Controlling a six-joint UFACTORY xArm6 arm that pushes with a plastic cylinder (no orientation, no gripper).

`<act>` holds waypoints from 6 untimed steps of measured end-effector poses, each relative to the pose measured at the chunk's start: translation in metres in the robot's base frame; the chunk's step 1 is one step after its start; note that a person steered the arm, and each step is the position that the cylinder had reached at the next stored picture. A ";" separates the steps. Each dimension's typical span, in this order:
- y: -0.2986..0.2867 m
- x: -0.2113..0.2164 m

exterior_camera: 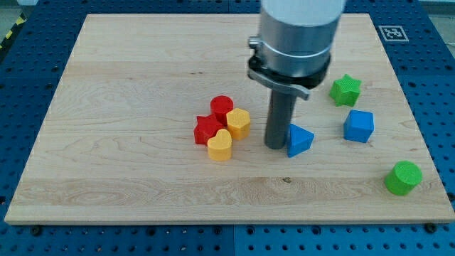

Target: Nudge the green circle to the bottom right

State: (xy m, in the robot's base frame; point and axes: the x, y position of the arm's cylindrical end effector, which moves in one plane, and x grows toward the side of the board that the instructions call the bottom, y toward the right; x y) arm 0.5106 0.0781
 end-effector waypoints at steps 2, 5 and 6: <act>0.077 0.000; 0.059 0.046; 0.100 0.060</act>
State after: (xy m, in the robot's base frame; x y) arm 0.5710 0.1786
